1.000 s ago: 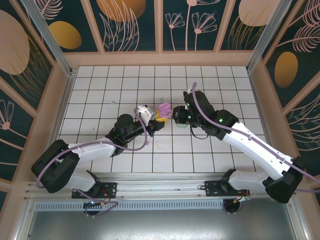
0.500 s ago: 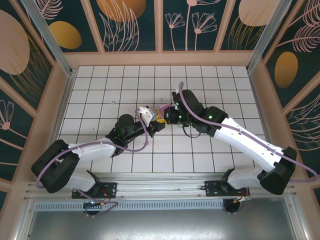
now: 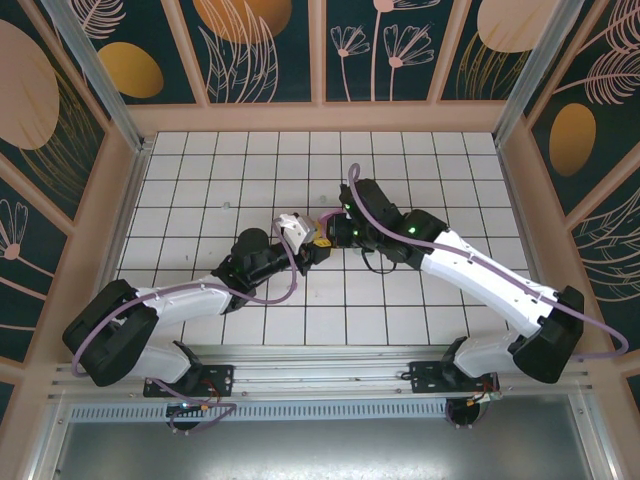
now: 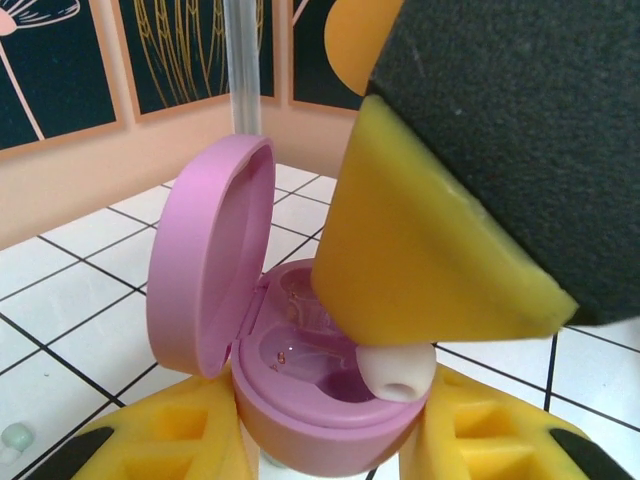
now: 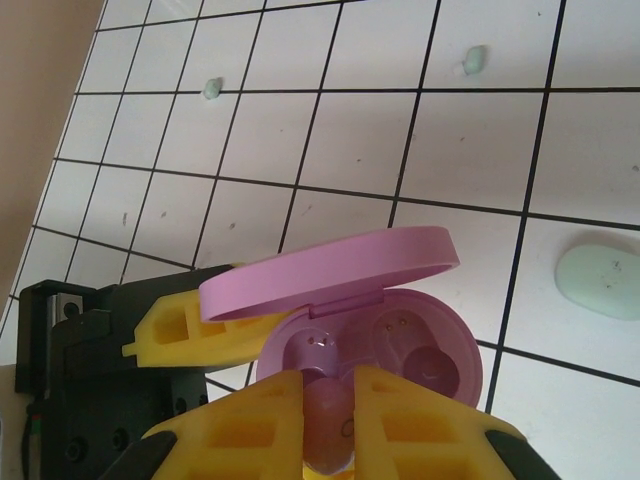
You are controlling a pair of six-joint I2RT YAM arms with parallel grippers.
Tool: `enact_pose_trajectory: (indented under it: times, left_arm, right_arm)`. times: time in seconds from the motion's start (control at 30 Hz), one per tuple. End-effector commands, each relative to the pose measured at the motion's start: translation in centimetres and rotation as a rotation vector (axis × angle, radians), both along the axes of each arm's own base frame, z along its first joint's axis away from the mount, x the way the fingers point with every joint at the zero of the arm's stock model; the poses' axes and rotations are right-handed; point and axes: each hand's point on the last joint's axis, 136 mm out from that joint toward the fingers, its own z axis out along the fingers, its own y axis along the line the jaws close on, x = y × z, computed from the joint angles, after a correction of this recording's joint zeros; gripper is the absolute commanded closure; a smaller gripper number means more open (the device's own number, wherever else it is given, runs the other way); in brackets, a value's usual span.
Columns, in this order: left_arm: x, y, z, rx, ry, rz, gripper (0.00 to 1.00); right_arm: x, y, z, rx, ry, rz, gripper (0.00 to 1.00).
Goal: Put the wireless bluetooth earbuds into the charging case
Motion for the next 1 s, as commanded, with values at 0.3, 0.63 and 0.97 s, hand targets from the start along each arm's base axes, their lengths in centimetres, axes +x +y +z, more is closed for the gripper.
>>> enact_pose_trajectory:
  times: [0.3, 0.63, 0.97]
  left_arm:
    - [-0.23, -0.49, 2.82, -0.041, -0.072, -0.021, 0.98]
    - [-0.23, -0.40, 2.89, -0.042, -0.072, -0.018, 0.98]
    - [-0.27, -0.32, 2.75, -0.034, -0.075, -0.015, 0.98]
  right_arm:
    - [0.23, 0.03, 0.16, -0.037, -0.014, 0.008, 0.79]
    - [0.13, 0.17, 0.26, -0.019, -0.012, 0.012, 0.70]
    - [0.15, 0.16, 0.46, -0.014, -0.014, 0.009, 0.66]
